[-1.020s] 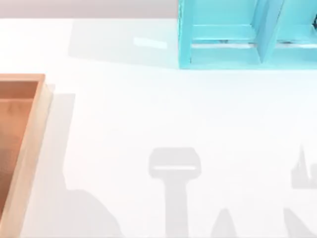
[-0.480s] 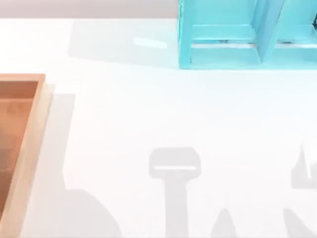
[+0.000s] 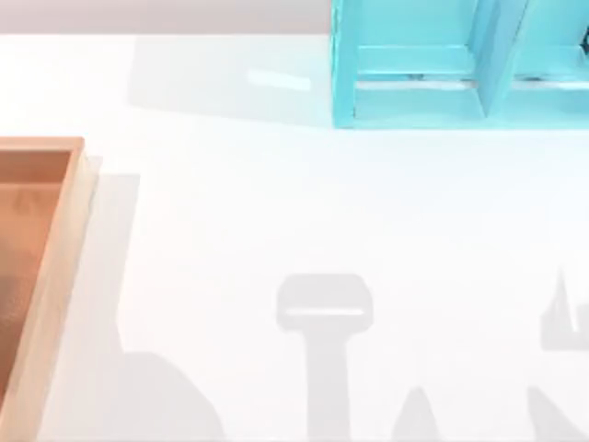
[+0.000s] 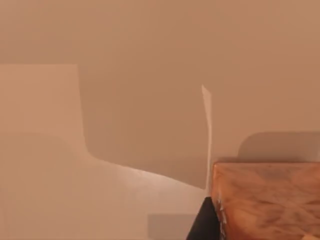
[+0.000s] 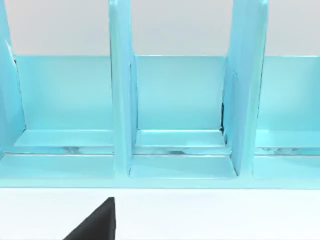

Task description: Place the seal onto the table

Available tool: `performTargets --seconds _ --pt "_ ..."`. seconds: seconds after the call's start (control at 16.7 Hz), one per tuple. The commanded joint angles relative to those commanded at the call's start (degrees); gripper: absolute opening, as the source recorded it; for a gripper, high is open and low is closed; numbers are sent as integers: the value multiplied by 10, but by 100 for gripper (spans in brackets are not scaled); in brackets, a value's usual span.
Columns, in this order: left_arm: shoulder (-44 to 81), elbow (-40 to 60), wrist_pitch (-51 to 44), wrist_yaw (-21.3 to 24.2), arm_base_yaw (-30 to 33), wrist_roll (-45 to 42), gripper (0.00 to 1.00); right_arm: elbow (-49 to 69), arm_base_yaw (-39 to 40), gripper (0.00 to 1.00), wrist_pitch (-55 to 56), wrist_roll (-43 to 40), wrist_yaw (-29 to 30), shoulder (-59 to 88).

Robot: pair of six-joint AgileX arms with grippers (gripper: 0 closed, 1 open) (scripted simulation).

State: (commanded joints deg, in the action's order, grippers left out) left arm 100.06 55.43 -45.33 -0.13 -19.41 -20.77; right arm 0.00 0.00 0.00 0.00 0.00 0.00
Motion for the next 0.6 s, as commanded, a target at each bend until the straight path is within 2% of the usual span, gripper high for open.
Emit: performTargets --seconds 0.36,0.6 --pt "-2 1 -1 0 2 1 0 0 0 100 0 0 0 0" --pt "-52 65 -54 -6 64 66 0 0 0 100 0 0 0 0"
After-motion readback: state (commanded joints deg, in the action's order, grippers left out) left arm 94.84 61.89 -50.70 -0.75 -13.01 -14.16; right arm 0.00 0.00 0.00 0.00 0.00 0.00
